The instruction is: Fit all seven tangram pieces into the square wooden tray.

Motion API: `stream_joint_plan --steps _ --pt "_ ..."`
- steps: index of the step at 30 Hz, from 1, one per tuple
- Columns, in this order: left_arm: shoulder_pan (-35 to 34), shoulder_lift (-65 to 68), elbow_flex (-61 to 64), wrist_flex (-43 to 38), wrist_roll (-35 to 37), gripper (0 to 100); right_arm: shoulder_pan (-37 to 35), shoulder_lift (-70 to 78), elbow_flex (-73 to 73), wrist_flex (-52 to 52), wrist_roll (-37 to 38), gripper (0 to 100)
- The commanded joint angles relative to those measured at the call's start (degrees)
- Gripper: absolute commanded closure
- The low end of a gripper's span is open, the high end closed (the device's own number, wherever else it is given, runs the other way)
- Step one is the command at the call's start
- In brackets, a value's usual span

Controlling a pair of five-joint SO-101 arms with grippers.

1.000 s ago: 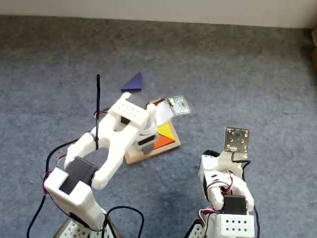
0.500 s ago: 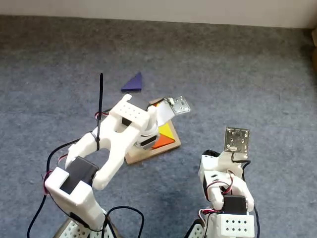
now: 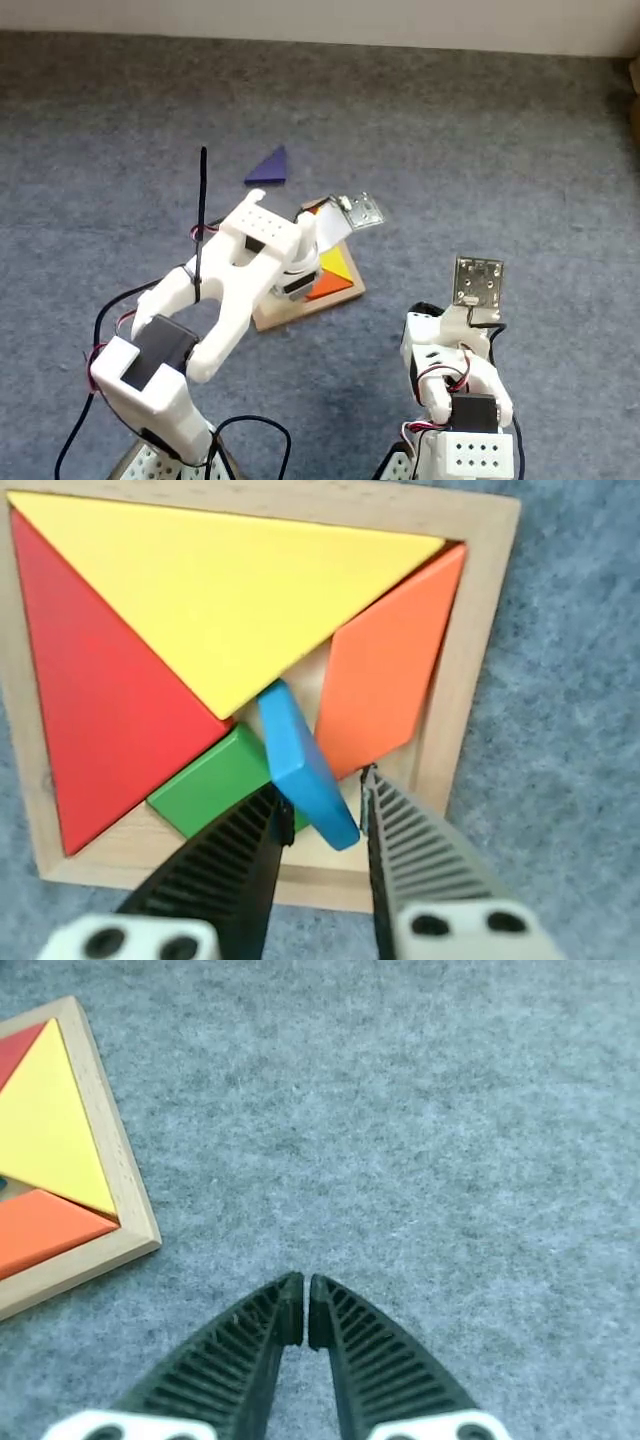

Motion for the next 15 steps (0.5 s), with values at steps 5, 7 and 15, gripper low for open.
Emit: stream_joint_plan --steps 5,7,15 --pt "-4.8 -2.9 -4.4 0.2 5.1 77 0.7 -1.1 6.5 0.0 -0.3 96.7" --pt "-6.1 -2.9 -4.5 0.1 9.4 71 0.7 -1.1 6.5 0.0 -0.3 96.7" --pt "-10.0 -2.9 -8.5 0.1 10.3 71 0.7 -1.1 6.5 0.0 -0.3 96.7"
